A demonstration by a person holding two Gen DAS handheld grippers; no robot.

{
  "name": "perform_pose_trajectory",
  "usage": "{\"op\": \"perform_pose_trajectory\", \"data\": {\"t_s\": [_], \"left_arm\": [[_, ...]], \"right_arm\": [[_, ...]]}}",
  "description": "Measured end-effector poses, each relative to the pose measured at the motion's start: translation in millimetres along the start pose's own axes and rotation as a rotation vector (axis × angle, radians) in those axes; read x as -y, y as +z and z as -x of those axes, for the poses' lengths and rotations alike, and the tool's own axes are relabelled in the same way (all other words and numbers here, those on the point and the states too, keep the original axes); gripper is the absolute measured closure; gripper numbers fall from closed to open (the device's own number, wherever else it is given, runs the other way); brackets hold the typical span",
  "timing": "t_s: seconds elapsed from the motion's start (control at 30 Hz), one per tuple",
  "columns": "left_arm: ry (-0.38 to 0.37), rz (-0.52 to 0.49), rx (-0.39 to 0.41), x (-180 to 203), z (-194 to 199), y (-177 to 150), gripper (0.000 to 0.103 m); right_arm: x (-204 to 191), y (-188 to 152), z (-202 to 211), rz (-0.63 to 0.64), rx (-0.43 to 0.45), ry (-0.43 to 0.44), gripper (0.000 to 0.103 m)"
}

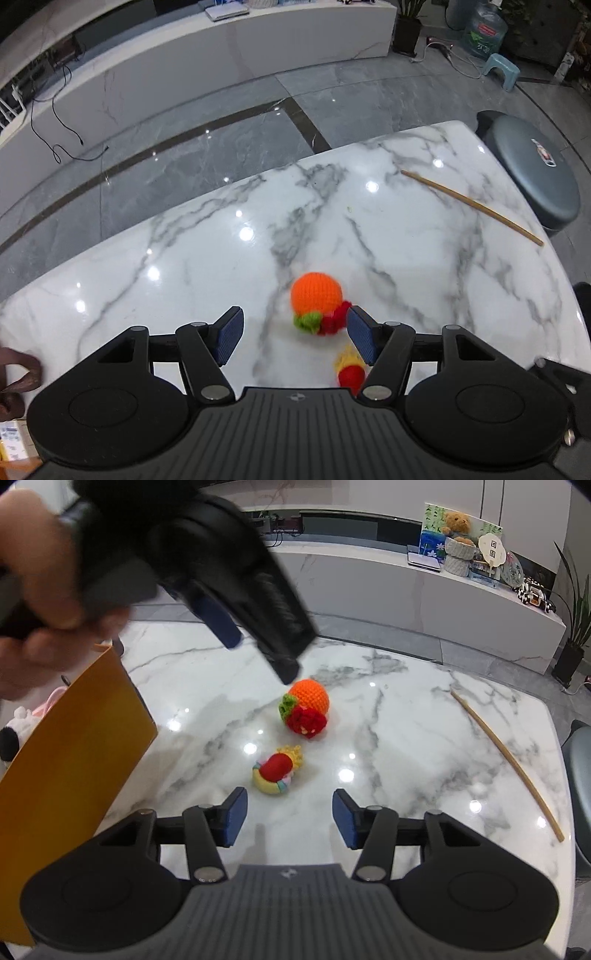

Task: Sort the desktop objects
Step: 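Grasp the orange crocheted ball with the left gripper while the right grasps the red rattle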

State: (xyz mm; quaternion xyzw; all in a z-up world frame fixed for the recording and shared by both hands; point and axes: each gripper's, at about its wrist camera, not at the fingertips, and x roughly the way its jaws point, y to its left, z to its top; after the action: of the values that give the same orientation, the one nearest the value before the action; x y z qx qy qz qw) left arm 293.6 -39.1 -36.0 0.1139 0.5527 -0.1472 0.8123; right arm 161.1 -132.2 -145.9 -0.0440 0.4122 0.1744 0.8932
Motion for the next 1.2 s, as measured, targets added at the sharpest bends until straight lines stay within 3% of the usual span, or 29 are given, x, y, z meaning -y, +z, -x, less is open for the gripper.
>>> {"op": "perform_pose_trajectory", "data": {"t_s": [0.07, 0.27, 0.53, 0.67, 0.87, 1.13, 1.2], "left_arm": [[0.018, -0.028, -0.011, 3.7, -12.6, 0.8, 0.03], [-0.071, -0.003, -0.002, 3.5, -30.0, 3.9, 0.03], [-0.104, -0.036, -0.039, 3.9, -47.3, 4.4, 0.031], [-0.111, -0.056, -0.047, 2.6, -51.0, 3.2, 0.041], [-0.139, -0.073, -0.05, 2.4, -54.4, 4.4, 0.042], [-0.141, -0.097, -0.071, 6.1, -65.0, -1.0, 0.05], [-0.141, -0.099, -0.069, 5.9, -64.7, -1.5, 0.05]], "right_arm": [[1.5, -0.2, -4.6, -0.009, 0.009, -0.001, 0.039], [12.0, -0.9, -22.5, -0.051, 0.002, -0.003, 0.039], [-1.4, -0.6, -40.0, -0.031, -0.013, 0.016, 0.039], [-9.5, 0.5, -48.6, -0.01, -0.018, 0.01, 0.04], [-13.9, 3.4, -59.5, -0.003, -0.028, -0.008, 0.04], [-25.4, 1.5, -68.3, 0.064, -0.028, -0.035, 0.051], [-25.9, 1.8, -67.8, 0.08, -0.031, -0.039, 0.059]]}}
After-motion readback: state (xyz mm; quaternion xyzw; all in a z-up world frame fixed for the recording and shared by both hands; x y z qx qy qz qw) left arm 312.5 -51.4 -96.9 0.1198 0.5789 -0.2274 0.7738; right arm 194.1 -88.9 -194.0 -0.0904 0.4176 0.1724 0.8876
